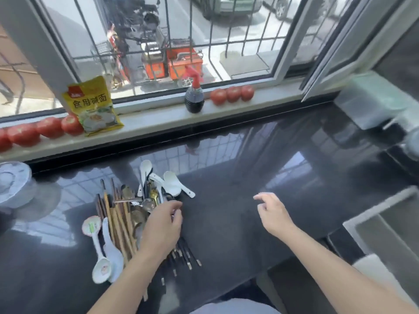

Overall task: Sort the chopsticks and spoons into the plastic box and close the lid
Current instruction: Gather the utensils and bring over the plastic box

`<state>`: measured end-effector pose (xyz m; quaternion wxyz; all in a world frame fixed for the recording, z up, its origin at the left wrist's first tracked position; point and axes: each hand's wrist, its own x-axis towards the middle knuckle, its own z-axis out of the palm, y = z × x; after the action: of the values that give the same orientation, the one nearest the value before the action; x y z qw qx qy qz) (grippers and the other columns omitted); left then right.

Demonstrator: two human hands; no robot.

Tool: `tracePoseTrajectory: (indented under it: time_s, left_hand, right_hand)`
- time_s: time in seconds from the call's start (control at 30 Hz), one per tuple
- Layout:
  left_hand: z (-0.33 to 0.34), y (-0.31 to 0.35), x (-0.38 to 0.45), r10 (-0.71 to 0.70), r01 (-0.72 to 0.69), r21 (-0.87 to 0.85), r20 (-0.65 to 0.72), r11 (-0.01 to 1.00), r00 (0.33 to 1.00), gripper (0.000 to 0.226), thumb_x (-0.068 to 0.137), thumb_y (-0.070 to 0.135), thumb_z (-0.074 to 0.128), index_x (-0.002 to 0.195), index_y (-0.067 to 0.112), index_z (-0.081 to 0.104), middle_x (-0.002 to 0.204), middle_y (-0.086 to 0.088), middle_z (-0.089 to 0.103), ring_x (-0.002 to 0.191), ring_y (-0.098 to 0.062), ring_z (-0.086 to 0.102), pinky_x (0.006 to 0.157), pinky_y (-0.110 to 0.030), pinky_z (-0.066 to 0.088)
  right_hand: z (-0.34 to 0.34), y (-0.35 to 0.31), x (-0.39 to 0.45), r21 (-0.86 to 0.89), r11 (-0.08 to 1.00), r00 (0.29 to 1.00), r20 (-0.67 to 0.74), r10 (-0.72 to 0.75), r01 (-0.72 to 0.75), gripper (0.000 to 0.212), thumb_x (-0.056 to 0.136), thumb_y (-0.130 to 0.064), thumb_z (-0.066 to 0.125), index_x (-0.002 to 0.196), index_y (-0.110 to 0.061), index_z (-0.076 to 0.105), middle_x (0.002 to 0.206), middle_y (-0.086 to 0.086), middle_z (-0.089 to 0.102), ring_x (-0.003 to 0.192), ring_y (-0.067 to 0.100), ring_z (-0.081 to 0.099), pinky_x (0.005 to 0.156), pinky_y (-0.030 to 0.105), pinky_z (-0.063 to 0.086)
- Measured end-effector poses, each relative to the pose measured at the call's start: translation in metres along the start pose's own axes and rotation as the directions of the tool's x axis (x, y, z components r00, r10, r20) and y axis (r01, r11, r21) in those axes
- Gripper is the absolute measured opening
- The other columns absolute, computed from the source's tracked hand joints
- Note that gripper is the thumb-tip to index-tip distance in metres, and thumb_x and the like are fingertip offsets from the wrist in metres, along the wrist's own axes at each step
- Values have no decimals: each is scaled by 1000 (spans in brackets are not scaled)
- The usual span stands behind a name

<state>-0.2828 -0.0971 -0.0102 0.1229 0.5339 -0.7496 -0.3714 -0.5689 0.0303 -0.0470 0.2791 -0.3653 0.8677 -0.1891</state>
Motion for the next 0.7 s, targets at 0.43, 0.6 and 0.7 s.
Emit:
tracePoseTrajectory:
  time_s: [0.43,0.6,0.7]
  left_hand:
    - [170,248,92,67,-125,108,429,986,901,25,103,33,49,121,29,65,113,12,65,91,-12,63,83,-26,47]
    - [207,298,129,-35,-81,212,493,974,870,29,104,35,48,128,27,62,124,10,65,107,-10,58,90,-25,44]
    - [217,322,161,-78,-77,282,500,956,863,26,104,35,47,125,29,61,124,9,64,103,-12,60,86,-26,43]
  right_hand:
    - [-186,128,114,420,881,971,3,240,-219,25,98,-10,48,113,-17,66,92,3,69,87,19,67,81,31,55]
    - [-222,191,178,573,750,924,32,381,-329,22,98,-10,47,108,-14,67,108,7,68,80,16,71,80,36,59]
    - [-249,212,217,646,681,915,68,397,-344,14,97,-10,50,96,-12,63,98,8,64,70,18,67,67,30,54]
